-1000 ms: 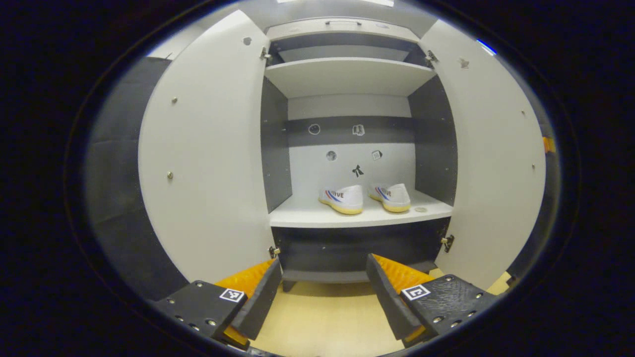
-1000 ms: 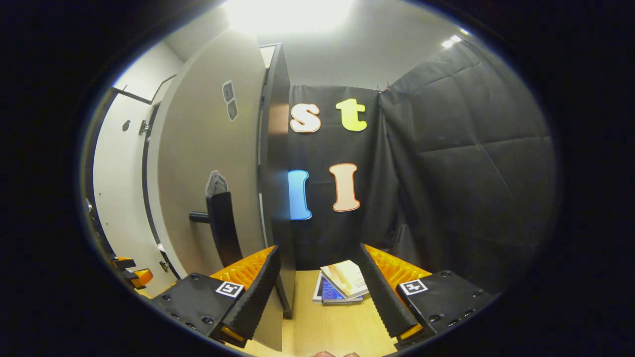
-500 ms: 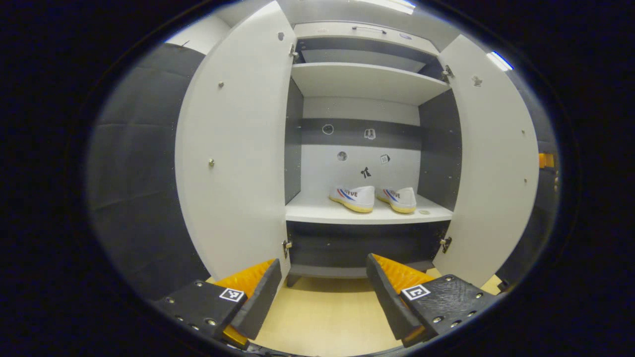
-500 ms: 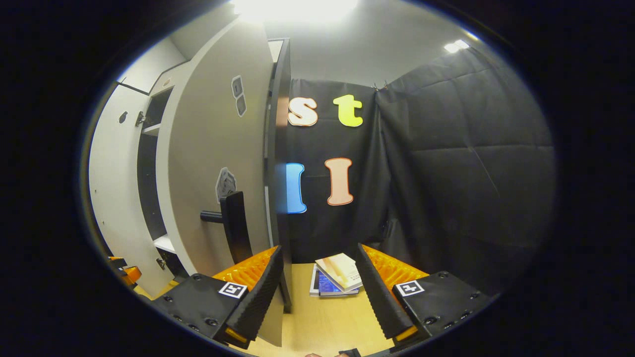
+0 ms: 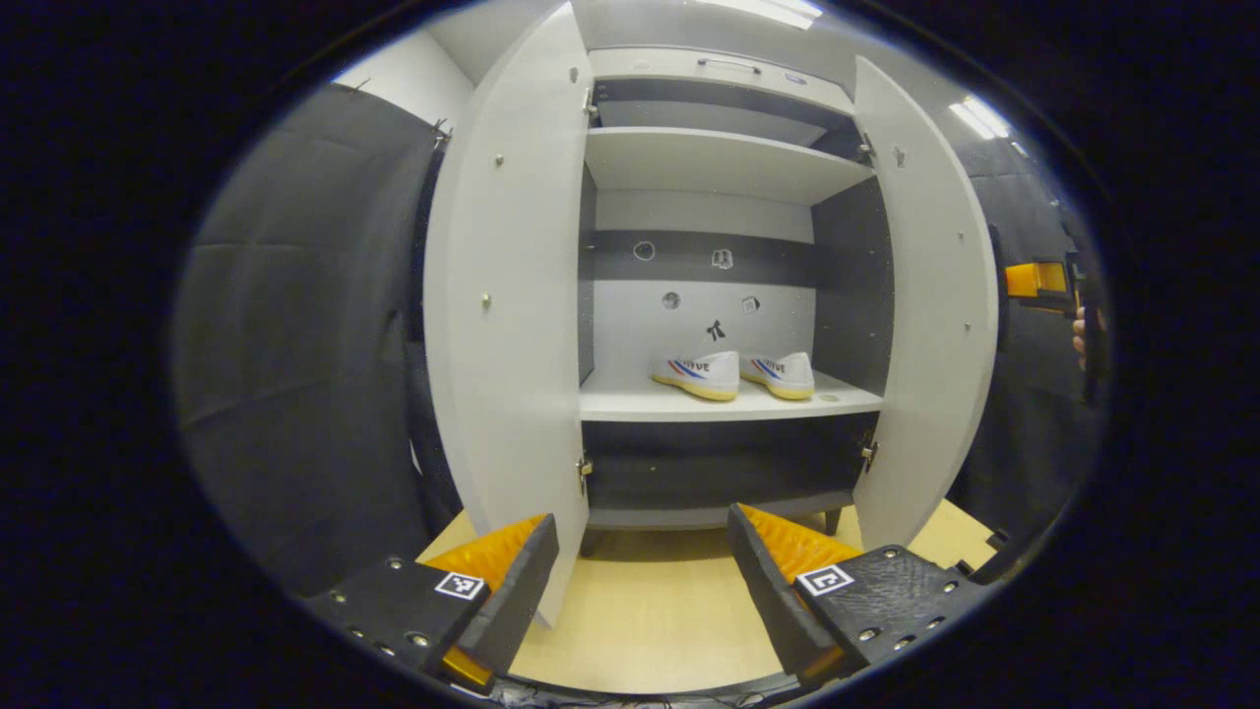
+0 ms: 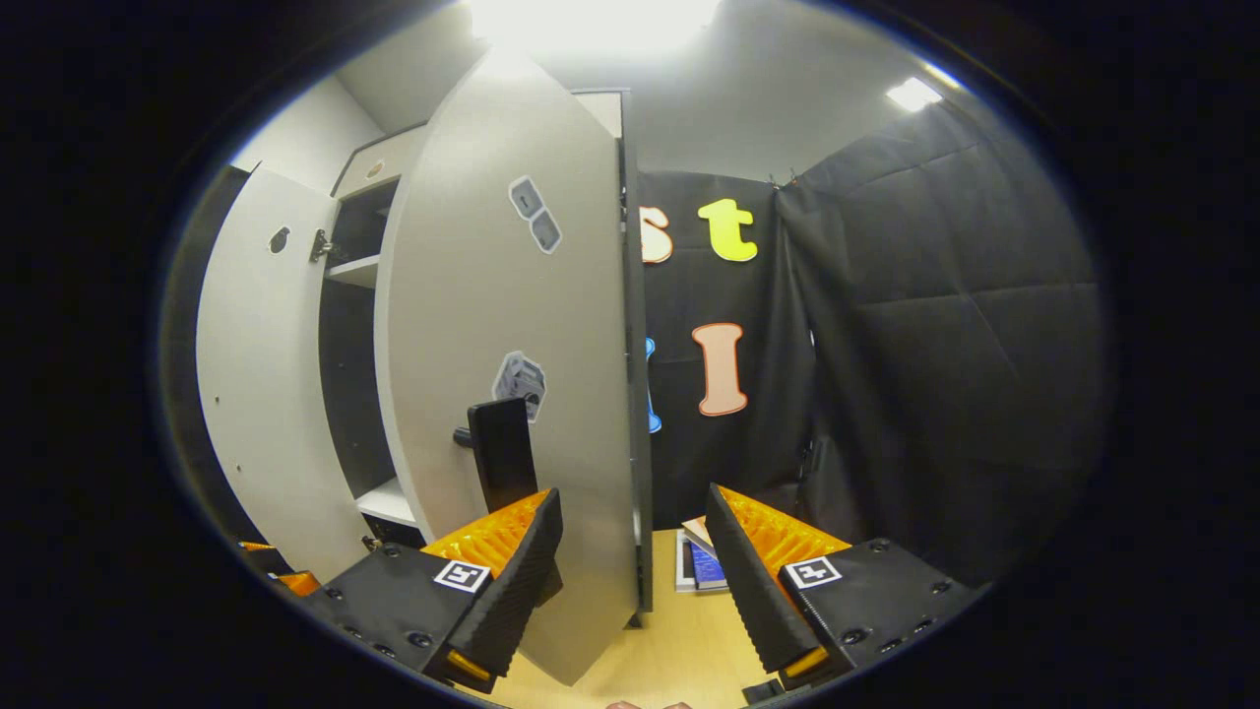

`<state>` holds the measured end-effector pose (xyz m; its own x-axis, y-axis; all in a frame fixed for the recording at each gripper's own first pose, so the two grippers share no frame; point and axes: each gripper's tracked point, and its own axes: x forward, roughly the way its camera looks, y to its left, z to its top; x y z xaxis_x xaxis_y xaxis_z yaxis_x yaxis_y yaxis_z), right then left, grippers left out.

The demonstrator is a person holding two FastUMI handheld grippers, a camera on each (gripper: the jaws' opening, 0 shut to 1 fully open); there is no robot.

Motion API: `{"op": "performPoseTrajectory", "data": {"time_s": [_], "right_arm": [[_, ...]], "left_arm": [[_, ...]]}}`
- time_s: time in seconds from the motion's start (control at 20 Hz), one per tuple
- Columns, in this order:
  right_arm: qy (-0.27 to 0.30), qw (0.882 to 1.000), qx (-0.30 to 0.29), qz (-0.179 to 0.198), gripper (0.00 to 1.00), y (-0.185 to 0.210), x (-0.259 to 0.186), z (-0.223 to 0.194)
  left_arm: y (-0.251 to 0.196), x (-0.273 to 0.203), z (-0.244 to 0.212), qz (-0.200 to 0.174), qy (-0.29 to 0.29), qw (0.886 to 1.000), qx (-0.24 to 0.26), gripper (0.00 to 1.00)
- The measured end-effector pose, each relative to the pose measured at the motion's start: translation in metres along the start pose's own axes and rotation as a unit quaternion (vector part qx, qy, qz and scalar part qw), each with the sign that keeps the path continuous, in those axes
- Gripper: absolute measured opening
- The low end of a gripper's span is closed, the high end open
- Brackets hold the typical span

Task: Grab one shoe with the right hand and put it into the shoe cabinet, grab the other shoe with the left hand and put it into the shoe cabinet; then close the right door with the right hand and the left door with the left hand.

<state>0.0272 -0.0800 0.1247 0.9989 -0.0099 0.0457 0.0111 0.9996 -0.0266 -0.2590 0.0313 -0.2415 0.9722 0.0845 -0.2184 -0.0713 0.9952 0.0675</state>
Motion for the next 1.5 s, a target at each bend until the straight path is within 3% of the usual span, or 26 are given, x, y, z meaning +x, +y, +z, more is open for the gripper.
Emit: {"op": "performPoseTrajectory", "data": {"time_s": [0.1,0.15,0.25,0.3,0.4,0.6,1.0,1.2,1.5], "right_arm": [[-0.002,1.000,0.007,0.017,0.88,0.020,0.006,0.000],[-0.003,1.000,0.010,0.029,0.88,0.032,0.009,0.001],[0.001,0.999,0.018,0.043,0.90,0.053,0.011,-0.001],[-0.002,0.999,0.019,0.051,0.96,0.063,0.010,-0.001],[-0.010,0.998,0.006,0.055,0.96,0.068,0.009,0.001],[0.005,0.999,-0.013,0.050,0.93,0.075,0.001,-0.016],[0.059,0.998,0.021,0.025,0.96,0.073,-0.010,-0.054],[0.078,0.997,0.006,0.024,0.96,0.080,-0.014,-0.068],[0.105,0.994,0.008,0.036,0.96,0.102,-0.018,-0.089]], "left_arm": [[0.007,-0.008,-0.004,0.000,0.000,1.000,-0.016,0.98],[0.013,-0.010,-0.005,0.004,0.001,1.000,-0.021,0.89],[0.028,-0.016,-0.007,0.013,-0.001,0.999,-0.031,1.00],[0.037,-0.021,-0.006,0.016,-0.006,0.999,-0.037,0.98],[0.055,-0.030,-0.002,0.026,-0.019,0.998,-0.047,0.98],[0.098,-0.050,0.019,0.041,-0.065,0.996,-0.053,0.98],[0.193,-0.060,0.069,0.099,-0.120,0.987,-0.041,1.00],[0.228,-0.056,0.095,0.101,-0.130,0.984,-0.063,1.00],[0.259,-0.029,0.140,0.056,-0.131,0.987,-0.068,1.00]]}}
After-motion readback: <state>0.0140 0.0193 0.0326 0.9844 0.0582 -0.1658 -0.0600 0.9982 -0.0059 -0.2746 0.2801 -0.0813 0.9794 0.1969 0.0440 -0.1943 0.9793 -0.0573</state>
